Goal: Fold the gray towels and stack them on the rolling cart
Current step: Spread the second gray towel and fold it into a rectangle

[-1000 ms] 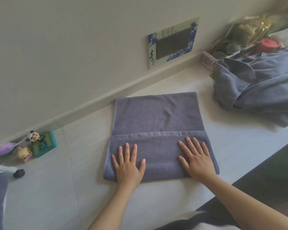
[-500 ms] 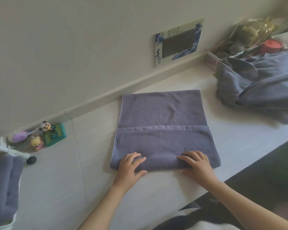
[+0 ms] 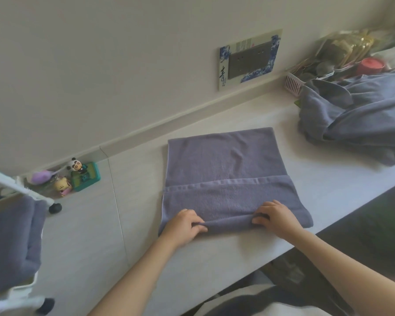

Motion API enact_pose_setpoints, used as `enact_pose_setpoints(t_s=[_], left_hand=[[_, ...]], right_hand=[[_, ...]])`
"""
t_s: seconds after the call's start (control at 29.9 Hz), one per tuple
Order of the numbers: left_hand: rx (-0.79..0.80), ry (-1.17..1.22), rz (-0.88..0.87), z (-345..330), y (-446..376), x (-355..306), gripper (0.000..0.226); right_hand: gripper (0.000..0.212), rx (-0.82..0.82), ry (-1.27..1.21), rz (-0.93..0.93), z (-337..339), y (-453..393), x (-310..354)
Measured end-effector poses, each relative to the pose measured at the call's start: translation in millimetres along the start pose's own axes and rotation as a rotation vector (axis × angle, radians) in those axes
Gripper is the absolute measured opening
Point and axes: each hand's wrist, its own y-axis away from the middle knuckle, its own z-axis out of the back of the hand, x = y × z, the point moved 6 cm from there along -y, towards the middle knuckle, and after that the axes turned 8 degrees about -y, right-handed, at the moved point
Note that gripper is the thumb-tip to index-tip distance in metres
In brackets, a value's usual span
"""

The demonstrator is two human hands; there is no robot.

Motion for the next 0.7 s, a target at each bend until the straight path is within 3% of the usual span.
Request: enact_pose_setpoints(t_s=[0.17,0.3,0.5,0.7], left_hand=[[0.389,0.101,0.078,-11,37,-13,0.031],[0.519,0.219,0.052,12,51,-27,0.039],[0.528,0.237,0.069,81,7,-25,0.024],[0.509,0.068,0.215,117,-79,8,0.02]], right_hand=[[0.033,0.39,0.021,-0.062,1,30,8],[0.035,0.623,-0.029,-0.068,22,29,25],[0.043,0.696,0.007,-0.045,66,-34,43],[0.044,0.618,0.182,-0.04,81,-131,46]])
